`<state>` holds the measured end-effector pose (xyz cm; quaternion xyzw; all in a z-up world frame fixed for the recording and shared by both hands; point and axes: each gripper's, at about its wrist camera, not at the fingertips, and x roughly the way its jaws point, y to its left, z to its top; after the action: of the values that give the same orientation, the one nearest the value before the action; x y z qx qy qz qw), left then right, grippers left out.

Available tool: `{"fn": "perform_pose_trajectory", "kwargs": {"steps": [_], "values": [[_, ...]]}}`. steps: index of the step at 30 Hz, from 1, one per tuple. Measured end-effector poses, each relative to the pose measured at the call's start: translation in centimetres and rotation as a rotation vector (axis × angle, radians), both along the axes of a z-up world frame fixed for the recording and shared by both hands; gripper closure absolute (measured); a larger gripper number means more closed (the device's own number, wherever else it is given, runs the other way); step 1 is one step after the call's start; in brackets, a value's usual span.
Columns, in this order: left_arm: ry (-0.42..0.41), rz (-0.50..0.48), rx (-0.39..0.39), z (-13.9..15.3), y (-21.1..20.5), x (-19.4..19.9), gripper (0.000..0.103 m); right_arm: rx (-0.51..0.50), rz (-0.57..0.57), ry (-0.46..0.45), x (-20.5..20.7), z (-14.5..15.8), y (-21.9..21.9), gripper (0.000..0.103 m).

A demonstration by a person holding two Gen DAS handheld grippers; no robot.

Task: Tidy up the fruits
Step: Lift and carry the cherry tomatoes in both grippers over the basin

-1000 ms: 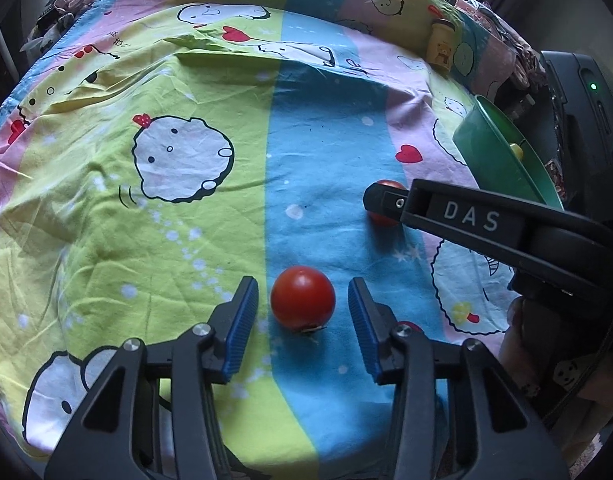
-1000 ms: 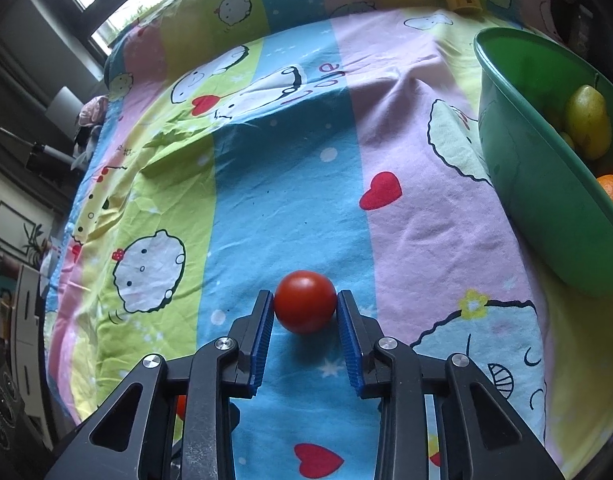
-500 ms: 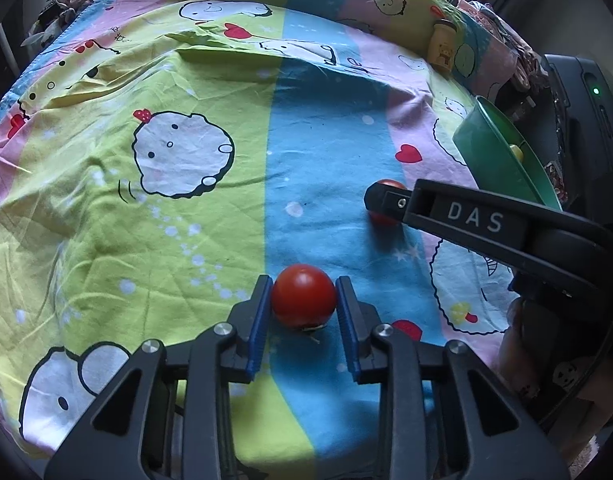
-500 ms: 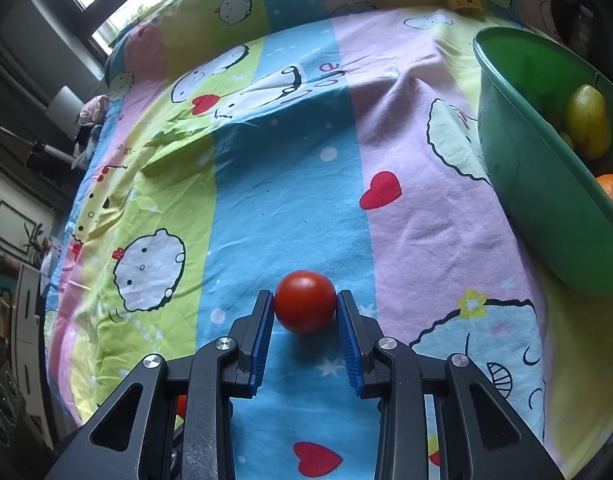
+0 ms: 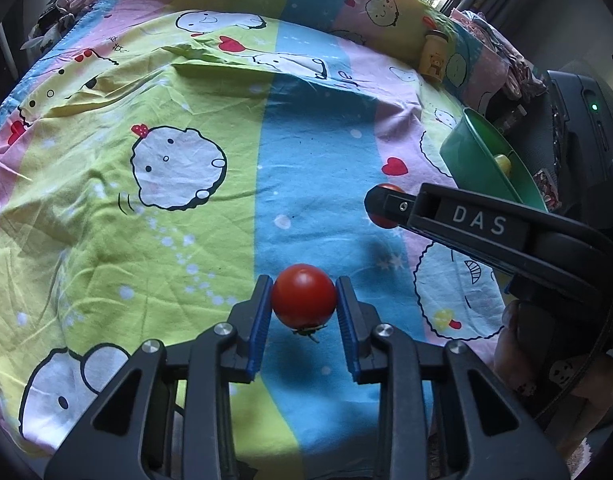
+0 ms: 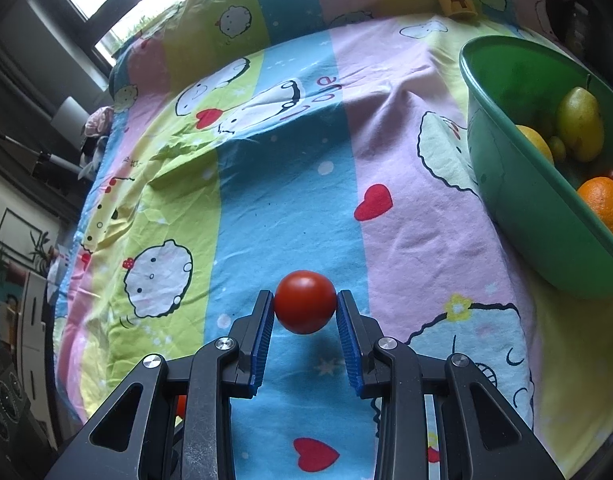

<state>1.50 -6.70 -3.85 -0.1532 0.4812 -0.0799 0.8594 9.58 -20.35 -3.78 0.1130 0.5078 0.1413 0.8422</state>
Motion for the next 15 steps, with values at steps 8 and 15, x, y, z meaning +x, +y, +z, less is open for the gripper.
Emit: {"fn": "perform_pose_trajectory", "kwargs": {"steps": [8,15], "values": [[-0.029,-0.005,0.01,1.0,-0.5,0.0,0.072,0.036,-0.016,-0.03,-0.3,1.2,-1.0,0.069],[-0.037,-0.015,0.018,1.7,-1.0,0.3,0.072,0.058,-0.026,-0.058,-0.6,2.2,-1.6,0.069]]}}
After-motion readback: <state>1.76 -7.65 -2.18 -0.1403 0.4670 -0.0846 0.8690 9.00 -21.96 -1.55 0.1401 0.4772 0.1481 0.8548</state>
